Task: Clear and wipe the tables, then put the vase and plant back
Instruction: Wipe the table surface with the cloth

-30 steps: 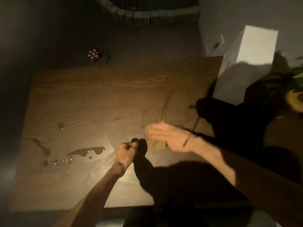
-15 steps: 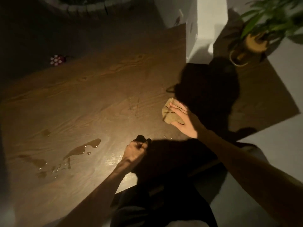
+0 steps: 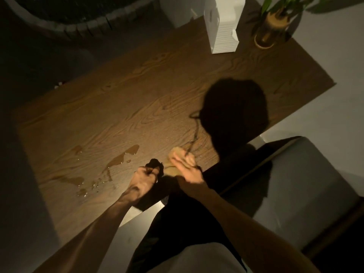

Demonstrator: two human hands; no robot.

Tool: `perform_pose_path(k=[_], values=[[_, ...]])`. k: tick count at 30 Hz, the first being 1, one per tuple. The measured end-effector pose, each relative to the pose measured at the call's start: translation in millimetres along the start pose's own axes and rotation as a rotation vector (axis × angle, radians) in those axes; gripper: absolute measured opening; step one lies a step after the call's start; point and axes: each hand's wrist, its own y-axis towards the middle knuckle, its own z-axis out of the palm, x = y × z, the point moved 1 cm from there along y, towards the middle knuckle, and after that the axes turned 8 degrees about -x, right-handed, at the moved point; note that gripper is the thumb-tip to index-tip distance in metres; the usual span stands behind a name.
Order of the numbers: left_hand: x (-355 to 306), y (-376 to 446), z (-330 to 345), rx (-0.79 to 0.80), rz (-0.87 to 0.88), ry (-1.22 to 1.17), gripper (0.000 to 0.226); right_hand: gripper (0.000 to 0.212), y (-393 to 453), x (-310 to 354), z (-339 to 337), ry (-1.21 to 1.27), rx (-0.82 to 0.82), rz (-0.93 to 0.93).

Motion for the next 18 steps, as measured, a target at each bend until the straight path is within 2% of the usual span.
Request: perform_pose_path(k=[2,5,8,10,11,13,16,18], values=[[0.0,-6.2,-12.2,-0.009,0.036,-0.01,0.034,0.056,3.0,30.1,5.7,0.092,0.107,0.022],[-10.7,-9.1,-26.2,-0.096,0.082,-0.112,0.037,0.058,33.2,53.0,-10.0,0.283,0.157,0.379],[-20.5,-3.4,-34.4,-0.202,0.089,-0.246,0.044,0.046,71.4,51.2,-41.5,0.6,-0.015,0.649],[-24.9,0.6,-35.9,-0.215,0.095,-0.264,0.047,0.024,94.4,41.6,-65.9,0.919,-0.132,0.706],[-25.9,1.5,-36.0,-0.217,0.096,-0.26,0.048,0.019,104.6,33.7,-77.4,0.892,-0.188,0.671],[-24.9,5.4,-34.9,-0.219,0.092,-0.258,0.049,0.021,120.7,12.2,-88.8,0.64,-0.269,0.624],[-23.2,16.1,-32.4,-0.216,0.084,-0.271,0.048,0.047,125.6,-13.4,-85.2,0.14,-0.467,0.594],[-26.2,22.4,-29.4,-0.206,0.074,-0.275,0.046,0.061,120.5,-20.8,-77.4,-0.125,-0.572,0.49]])
